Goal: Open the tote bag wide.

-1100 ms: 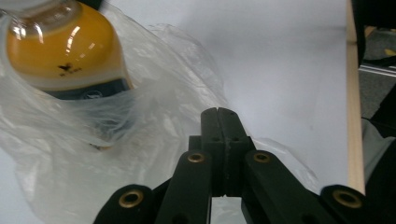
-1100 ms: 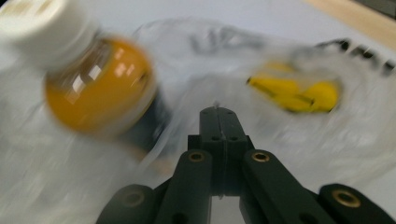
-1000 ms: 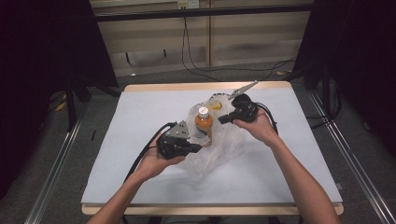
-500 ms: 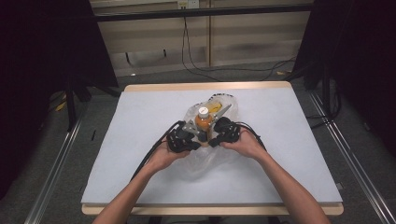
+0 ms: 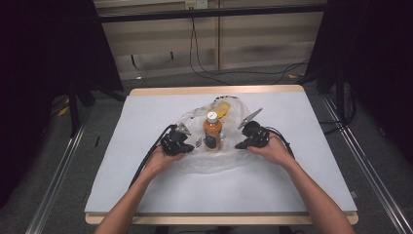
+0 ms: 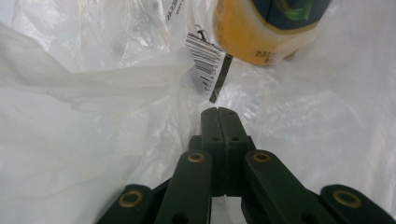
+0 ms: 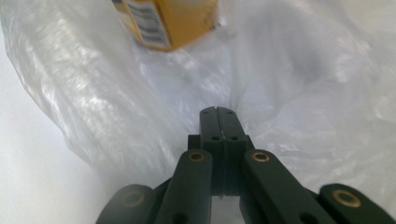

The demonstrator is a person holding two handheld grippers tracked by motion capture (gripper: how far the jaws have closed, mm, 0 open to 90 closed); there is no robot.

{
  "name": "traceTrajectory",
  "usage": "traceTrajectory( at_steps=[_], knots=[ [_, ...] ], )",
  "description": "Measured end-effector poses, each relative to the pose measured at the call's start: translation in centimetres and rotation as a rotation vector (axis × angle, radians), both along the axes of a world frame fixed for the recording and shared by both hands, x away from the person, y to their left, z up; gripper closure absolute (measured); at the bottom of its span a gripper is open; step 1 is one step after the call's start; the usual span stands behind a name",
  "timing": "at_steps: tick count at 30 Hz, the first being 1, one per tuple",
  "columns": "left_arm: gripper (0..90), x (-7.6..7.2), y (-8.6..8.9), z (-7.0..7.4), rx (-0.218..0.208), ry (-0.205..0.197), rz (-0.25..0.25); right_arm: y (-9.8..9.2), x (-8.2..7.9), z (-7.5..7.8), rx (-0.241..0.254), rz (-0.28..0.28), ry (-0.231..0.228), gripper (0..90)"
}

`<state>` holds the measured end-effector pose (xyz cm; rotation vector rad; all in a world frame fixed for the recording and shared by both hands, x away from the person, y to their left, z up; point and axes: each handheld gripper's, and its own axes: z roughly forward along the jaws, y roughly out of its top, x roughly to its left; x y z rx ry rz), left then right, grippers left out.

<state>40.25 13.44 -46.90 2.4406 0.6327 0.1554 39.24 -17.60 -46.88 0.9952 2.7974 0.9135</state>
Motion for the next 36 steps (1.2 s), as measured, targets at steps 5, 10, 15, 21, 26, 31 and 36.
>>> traceTrajectory(
  at_steps=[5,10,15,21,26,31,36],
  knots=[
    [90.0,0.0,0.5,0.0,-0.004,0.004,0.0,-1.8,-0.5,-0.1,0.015,-0.035,-0.001,90.0],
    [90.0,-0.3,1.3,0.1,-0.009,0.034,-0.016,-3.4,-1.3,-0.3,0.048,-0.061,0.011,90.0],
    [90.0,-0.9,1.4,0.3,0.027,0.017,-0.039,-4.1,-1.4,-0.4,0.053,-0.057,-0.001,90.0],
    [90.0,-0.9,1.9,0.1,-0.005,0.012,-0.034,-4.6,-1.3,-0.4,0.057,-0.083,-0.01,90.0],
    [90.0,-1.0,2.0,-0.1,-0.033,0.0,-0.036,-4.2,-1.2,-0.7,0.103,-0.141,-0.019,90.0],
    [90.0,-1.1,1.7,-0.1,-0.051,-0.005,-0.047,-3.5,-0.8,-0.8,0.112,-0.165,-0.038,90.0],
    [90.0,-1.5,1.8,0.3,-0.125,-0.035,-0.027,-3.3,-1.0,-0.4,0.189,-0.176,-0.085,90.0]
  ],
)
